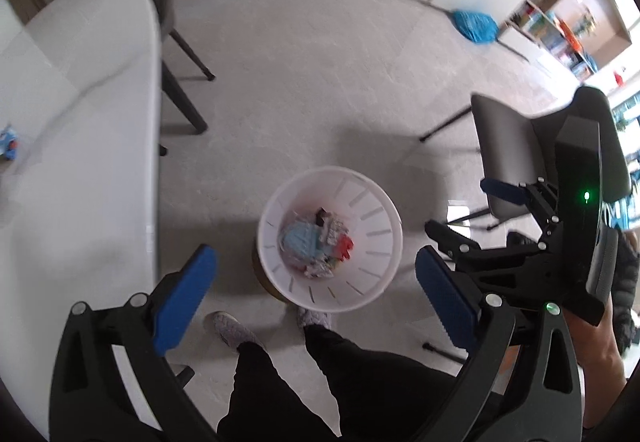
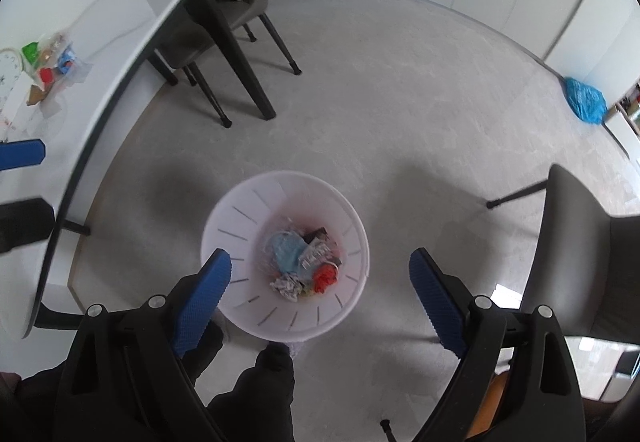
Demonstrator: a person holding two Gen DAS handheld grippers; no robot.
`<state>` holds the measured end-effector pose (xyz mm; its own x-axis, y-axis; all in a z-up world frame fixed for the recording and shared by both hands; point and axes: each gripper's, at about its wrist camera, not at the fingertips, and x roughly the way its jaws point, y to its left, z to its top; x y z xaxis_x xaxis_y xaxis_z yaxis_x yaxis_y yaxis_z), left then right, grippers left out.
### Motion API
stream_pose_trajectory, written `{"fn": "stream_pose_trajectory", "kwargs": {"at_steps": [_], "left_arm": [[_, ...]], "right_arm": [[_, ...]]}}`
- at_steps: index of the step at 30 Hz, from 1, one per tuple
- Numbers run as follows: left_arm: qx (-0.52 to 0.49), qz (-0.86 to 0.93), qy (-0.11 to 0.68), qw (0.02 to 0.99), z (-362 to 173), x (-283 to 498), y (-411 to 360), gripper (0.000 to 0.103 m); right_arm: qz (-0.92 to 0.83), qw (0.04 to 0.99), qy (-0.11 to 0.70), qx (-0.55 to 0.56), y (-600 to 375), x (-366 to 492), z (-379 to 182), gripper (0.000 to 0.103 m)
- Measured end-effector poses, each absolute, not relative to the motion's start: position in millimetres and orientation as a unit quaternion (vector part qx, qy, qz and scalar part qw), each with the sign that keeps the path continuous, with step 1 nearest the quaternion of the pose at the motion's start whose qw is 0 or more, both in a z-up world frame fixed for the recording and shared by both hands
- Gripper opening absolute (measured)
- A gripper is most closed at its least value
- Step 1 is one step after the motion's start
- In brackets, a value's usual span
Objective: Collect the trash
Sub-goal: 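Grasp the red cardboard box with the left tool while the right grasps the blue carton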
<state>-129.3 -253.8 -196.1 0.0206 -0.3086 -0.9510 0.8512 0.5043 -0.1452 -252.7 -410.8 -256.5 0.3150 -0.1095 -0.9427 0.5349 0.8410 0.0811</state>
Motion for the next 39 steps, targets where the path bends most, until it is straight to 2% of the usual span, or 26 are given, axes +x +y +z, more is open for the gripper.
{"fn": "stream_pose_trajectory", "kwargs": {"at_steps": [2,6,12,16,22,27,36,39], "left_arm": [[0.227,-0.415,0.545,0.692,-185,-118,-243,0.095],[0.174,-0.357,0.544,0.74,-158,-75,-203,0.095],[0.102,-0.233,0.552,0.794,-142,7,-123,0.095],[-0.008,-0.138,0.586,0.798,-147,82,-62,0.095],[-0.201,-0.027,0.619,0.759,-175,190,1,0.095],[-0.289,0.064,0.627,0.72,-215,262,22,0.095],[-0.34,0.165,0.649,0.66,-278,321,30,0.095],[-0.329,0.178,0.639,0.672,-277,329,26,0.095]], "right_arm": [[-0.189,0.798,0.541,0.184,-407,-242,-246,0.09],[-0.155,0.827,0.519,0.148,-390,-211,-215,0.098],[-0.079,0.864,0.487,0.099,-356,-137,-174,0.1],[-0.029,0.878,0.473,0.067,-330,-73,-159,0.1],[0.051,0.882,0.468,0.012,-278,46,-146,0.1],[0.128,0.872,0.471,-0.046,-233,143,-147,0.1],[0.18,0.838,0.505,-0.1,-200,259,-177,0.1],[0.188,0.829,0.517,-0.101,-200,274,-188,0.1]]}}
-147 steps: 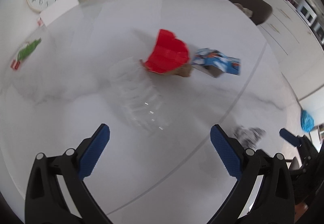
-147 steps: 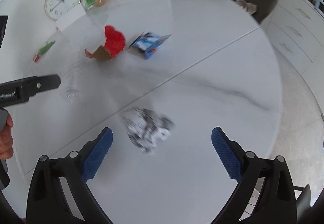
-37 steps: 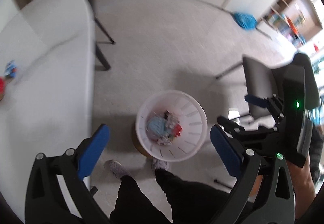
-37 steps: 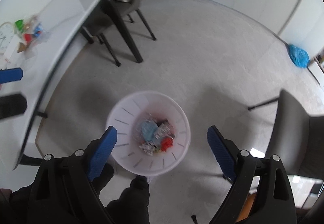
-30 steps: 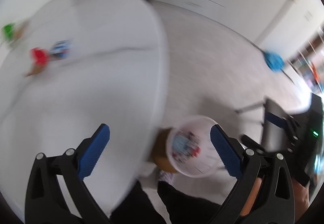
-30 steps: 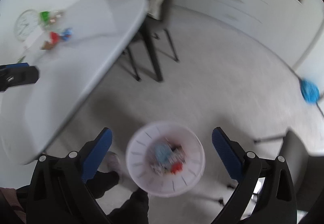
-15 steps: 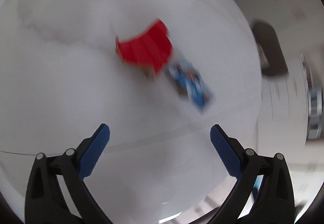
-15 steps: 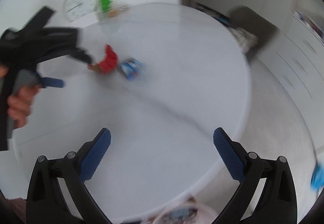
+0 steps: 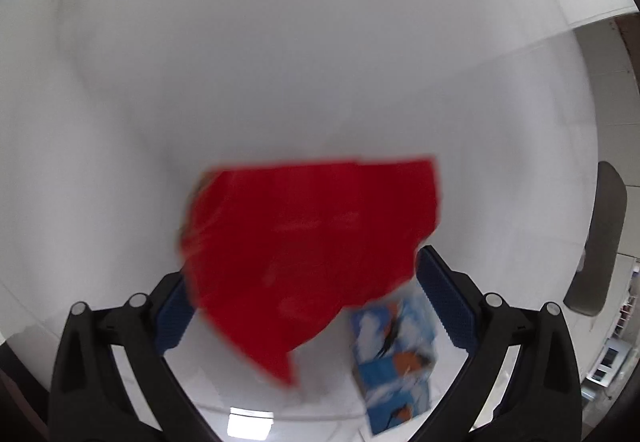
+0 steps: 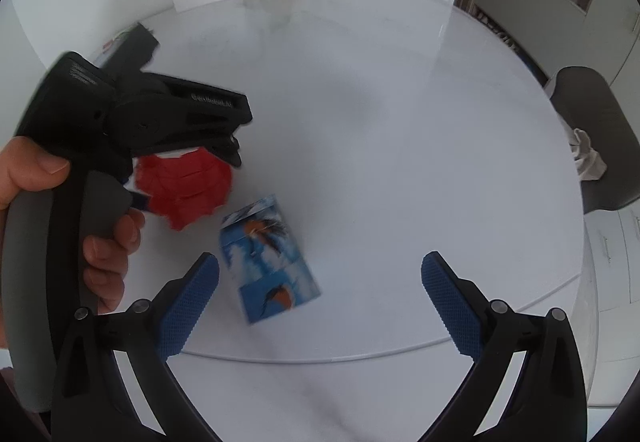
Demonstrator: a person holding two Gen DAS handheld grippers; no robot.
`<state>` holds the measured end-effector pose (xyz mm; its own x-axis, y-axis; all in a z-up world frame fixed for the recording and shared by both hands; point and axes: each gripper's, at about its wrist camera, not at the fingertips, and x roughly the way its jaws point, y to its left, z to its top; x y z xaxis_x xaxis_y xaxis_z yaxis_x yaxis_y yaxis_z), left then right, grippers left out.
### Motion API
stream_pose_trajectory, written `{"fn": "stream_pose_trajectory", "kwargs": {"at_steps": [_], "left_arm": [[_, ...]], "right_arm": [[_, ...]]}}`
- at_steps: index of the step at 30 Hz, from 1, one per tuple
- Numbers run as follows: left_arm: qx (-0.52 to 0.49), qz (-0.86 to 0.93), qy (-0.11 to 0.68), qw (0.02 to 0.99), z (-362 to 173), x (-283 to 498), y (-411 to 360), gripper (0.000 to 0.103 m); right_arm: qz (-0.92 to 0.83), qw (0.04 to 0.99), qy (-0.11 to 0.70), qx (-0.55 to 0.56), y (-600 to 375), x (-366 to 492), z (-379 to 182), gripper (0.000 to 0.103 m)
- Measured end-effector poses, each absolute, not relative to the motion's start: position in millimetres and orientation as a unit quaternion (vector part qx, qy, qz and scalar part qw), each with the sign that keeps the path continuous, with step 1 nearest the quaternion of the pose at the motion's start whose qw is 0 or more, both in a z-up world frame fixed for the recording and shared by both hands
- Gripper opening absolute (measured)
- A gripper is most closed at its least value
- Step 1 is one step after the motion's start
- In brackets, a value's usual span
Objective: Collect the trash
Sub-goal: 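Grasp the red cardboard box with the left tool while the right grasps the blue carton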
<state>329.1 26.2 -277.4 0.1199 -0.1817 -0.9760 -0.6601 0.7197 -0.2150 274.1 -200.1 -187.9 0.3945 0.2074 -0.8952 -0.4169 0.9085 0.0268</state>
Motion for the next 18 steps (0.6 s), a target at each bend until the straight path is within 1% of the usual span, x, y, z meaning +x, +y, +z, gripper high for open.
{"fn": "stream_pose_trajectory", "kwargs": {"at_steps": [7,9,10,12,13,14,15,16,17,18], "left_arm": [[-0.319,0.159,0.645,0.676,-281,329,21,0.095],[-0.307,0.139,0.647,0.684,-280,325,20,0.093],[-0.3,0.129,0.649,0.687,-278,321,20,0.089],[-0.291,0.112,0.647,0.696,-275,314,23,0.078],[-0.285,0.093,0.642,0.706,-273,312,25,0.067],[-0.282,0.078,0.64,0.711,-272,310,27,0.062],[-0.282,0.065,0.639,0.713,-272,308,30,0.061],[-0.285,0.052,0.64,0.712,-272,305,34,0.057],[-0.287,0.043,0.639,0.712,-273,303,37,0.05],[-0.287,0.035,0.637,0.714,-273,301,40,0.047]], "right_arm": [[0.209,0.814,0.534,-0.096,-202,289,-198,0.1],[0.223,0.808,0.536,-0.1,-197,285,-200,0.1],[0.23,0.804,0.539,-0.101,-195,286,-202,0.1],[0.243,0.794,0.546,-0.108,-186,287,-206,0.1],[0.251,0.788,0.55,-0.114,-180,288,-208,0.1],[0.256,0.785,0.552,-0.12,-175,288,-210,0.1],[0.261,0.782,0.552,-0.127,-170,289,-211,0.1],[0.265,0.779,0.552,-0.135,-165,290,-213,0.1],[0.269,0.774,0.555,-0.142,-159,291,-216,0.1],[0.271,0.769,0.56,-0.147,-154,294,-220,0.1]]}}
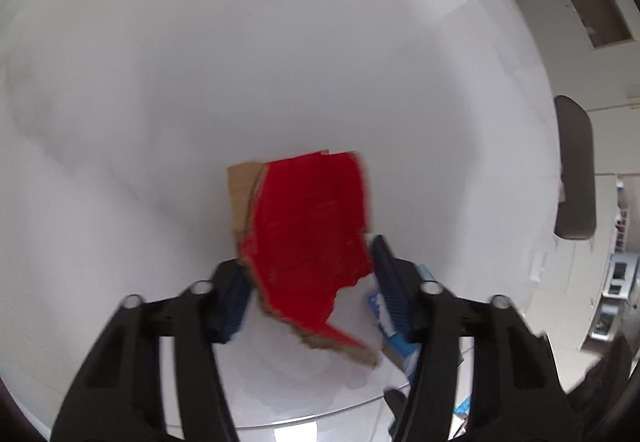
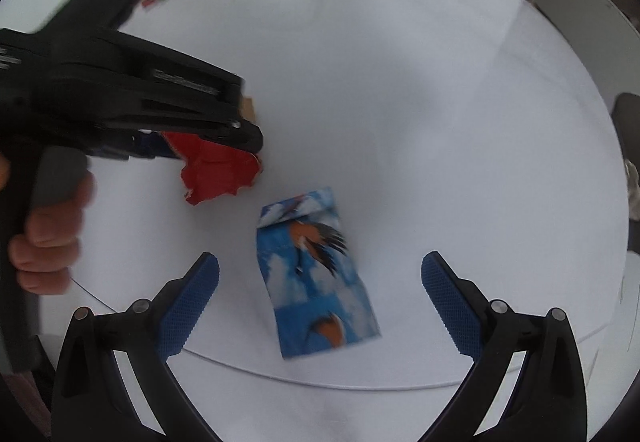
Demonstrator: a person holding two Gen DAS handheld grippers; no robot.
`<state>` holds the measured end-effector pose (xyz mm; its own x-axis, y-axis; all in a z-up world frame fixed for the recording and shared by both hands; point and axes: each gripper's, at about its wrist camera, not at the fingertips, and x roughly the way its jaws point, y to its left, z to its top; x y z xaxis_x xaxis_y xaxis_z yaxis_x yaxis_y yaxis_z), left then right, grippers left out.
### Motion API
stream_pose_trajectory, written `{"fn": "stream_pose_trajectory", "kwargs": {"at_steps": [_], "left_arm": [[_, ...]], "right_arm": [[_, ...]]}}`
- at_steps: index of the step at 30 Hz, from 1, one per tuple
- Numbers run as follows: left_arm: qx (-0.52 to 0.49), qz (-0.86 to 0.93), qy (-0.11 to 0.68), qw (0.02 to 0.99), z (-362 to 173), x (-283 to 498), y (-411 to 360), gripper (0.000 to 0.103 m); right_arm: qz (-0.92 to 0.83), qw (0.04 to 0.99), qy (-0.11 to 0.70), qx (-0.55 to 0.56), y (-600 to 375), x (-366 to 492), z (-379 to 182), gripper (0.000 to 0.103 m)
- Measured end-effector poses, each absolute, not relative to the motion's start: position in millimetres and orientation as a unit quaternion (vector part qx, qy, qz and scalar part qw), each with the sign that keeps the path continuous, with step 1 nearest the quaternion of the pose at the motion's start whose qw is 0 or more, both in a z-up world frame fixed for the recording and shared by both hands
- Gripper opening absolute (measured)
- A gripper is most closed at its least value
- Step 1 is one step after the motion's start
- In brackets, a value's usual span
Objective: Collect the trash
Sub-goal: 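Grasp the red cardboard box with the left tool while the right grasps the blue carton, then carry the box and carton to the wastebasket and release both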
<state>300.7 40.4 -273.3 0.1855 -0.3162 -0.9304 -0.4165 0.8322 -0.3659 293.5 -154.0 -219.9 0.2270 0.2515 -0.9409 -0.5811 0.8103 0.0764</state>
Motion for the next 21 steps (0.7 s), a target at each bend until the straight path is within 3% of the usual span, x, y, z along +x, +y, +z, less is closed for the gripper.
{"fn": "stream_pose_trajectory", "kwargs": {"at_steps": [1,5,7,9,21], "left_arm": [[-0.287,0.027,0.637,0.714,-274,298,44,0.039],[-0.3,0.005,0.633,0.714,-273,287,55,0.032],[-0.292,-0.001,0.63,0.72,-271,284,60,0.03],[-0.279,-0.008,0.626,0.728,-269,278,65,0.028],[-0.169,-0.049,0.607,0.775,-238,252,80,0.027]], "right_arm": [[0.27,0.765,0.564,-0.152,-150,295,-223,0.1],[0.263,0.755,0.575,-0.17,-134,301,-237,0.095],[0.264,0.746,0.589,-0.165,-131,301,-242,0.064],[0.258,0.742,0.601,-0.149,-129,300,-244,0.05],[0.214,0.793,0.568,-0.043,-158,262,-210,0.05]]}}
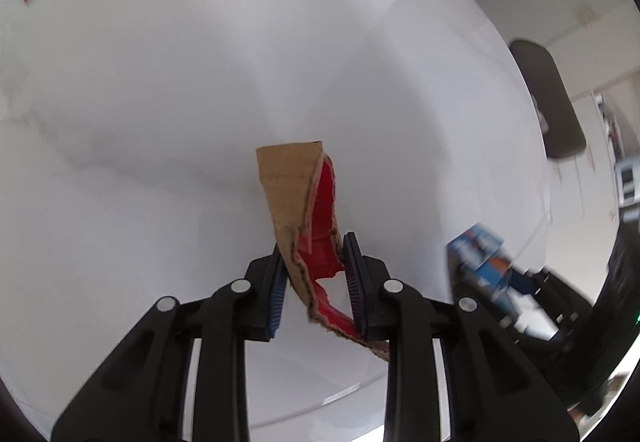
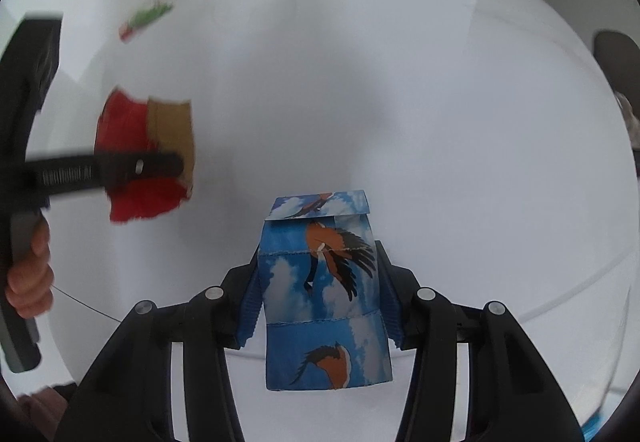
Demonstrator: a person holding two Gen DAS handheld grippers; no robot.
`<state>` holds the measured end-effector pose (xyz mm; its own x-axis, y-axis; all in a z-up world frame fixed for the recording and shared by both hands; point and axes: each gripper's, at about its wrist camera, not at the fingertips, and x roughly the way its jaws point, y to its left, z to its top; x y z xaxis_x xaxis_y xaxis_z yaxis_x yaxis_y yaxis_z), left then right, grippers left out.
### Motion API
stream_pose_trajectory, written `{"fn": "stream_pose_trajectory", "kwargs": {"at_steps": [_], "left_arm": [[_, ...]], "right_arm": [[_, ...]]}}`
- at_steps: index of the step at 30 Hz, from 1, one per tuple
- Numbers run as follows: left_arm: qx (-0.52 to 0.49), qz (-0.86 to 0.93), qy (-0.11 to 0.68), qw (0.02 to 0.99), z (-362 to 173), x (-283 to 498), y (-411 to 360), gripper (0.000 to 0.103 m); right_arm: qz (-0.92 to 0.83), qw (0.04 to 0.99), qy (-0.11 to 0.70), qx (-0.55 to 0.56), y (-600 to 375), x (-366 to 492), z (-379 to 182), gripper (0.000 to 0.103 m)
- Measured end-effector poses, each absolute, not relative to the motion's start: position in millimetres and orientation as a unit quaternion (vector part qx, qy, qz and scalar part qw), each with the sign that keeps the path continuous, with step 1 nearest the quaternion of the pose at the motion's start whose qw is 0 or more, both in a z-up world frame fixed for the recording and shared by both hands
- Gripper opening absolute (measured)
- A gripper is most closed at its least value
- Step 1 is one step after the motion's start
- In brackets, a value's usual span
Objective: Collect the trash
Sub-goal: 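Carry the box and carton to the wastebasket and release both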
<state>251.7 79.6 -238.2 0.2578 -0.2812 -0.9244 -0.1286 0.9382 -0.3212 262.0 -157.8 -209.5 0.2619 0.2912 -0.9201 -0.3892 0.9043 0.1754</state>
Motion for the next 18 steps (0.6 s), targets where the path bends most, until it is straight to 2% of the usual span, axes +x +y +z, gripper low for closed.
{"fn": "stream_pose_trajectory", "kwargs": {"at_steps": [6,18], "left_arm": [[-0.092,-0.094,0.597,0.791,-195,185,54,0.027],[0.075,-0.272,0.579,0.765,-155,28,-106,0.028]], "right_arm": [[0.182,0.824,0.536,0.03,-196,186,-179,0.05],[0.035,0.851,0.511,0.112,-320,-36,-177,0.05]]}}
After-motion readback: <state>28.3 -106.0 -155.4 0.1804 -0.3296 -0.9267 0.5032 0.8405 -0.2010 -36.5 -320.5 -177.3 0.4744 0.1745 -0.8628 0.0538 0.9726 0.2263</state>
